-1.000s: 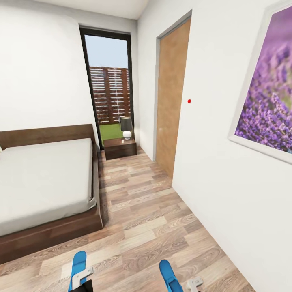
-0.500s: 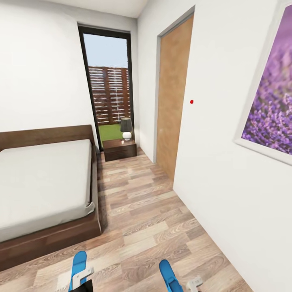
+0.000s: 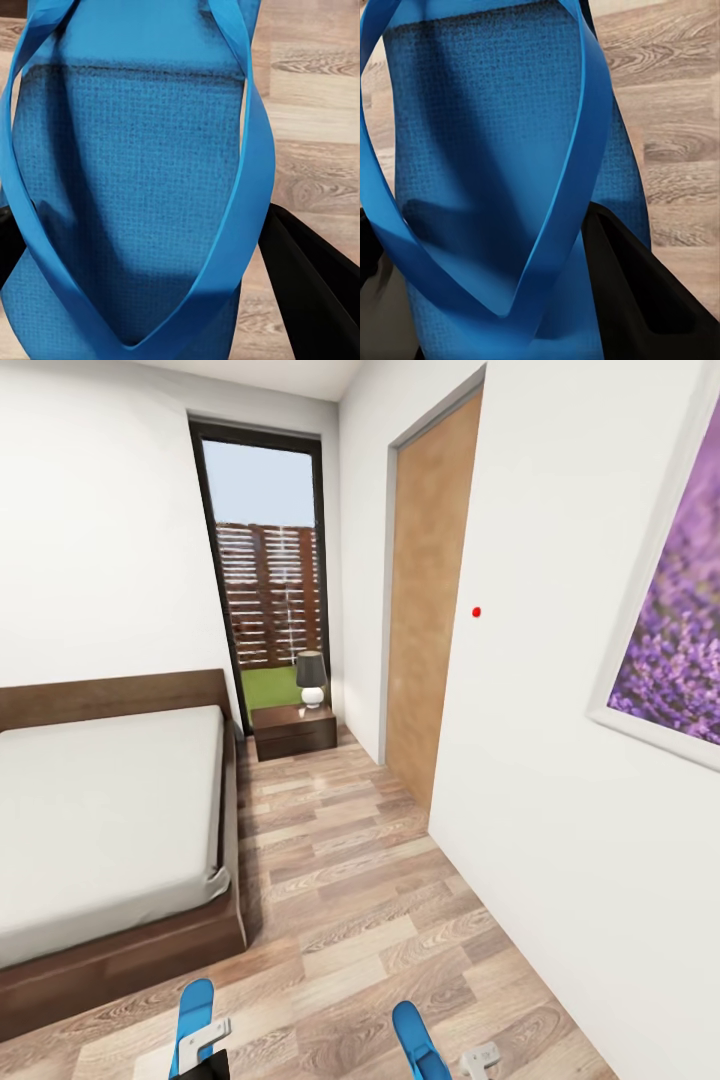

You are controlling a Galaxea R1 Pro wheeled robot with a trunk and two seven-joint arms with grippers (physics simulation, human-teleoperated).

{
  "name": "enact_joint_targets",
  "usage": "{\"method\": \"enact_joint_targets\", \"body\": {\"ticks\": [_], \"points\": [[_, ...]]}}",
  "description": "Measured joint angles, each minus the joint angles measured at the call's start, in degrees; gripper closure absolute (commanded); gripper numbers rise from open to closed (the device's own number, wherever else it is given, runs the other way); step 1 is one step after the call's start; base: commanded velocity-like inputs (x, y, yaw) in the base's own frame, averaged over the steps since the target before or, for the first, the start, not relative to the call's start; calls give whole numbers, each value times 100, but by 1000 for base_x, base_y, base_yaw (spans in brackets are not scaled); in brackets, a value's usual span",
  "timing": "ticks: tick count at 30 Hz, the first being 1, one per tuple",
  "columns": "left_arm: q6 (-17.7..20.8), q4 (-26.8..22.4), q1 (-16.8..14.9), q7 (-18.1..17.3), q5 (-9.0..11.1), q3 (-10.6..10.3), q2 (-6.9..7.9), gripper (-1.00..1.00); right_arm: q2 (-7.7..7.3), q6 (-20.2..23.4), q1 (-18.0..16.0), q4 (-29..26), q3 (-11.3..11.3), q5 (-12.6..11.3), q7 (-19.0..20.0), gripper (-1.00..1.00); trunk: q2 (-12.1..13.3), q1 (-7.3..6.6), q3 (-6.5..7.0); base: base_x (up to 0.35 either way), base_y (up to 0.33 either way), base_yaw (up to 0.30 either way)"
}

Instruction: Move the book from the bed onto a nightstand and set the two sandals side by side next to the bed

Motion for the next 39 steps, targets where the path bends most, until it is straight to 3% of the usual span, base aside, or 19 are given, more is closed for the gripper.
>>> {"method": "enact_joint_targets", "body": {"ticks": [20,39], "points": [[-4,0,0,1,-12,-7,-6,100,0,4,0,0,0,5,-9,100,1,1,-5,6,0,0],[-4,1,2,-1,-18,-6,-8,100,0,12,0,16,9,14,-7,100,0,1,-166,1,0,0]]}}
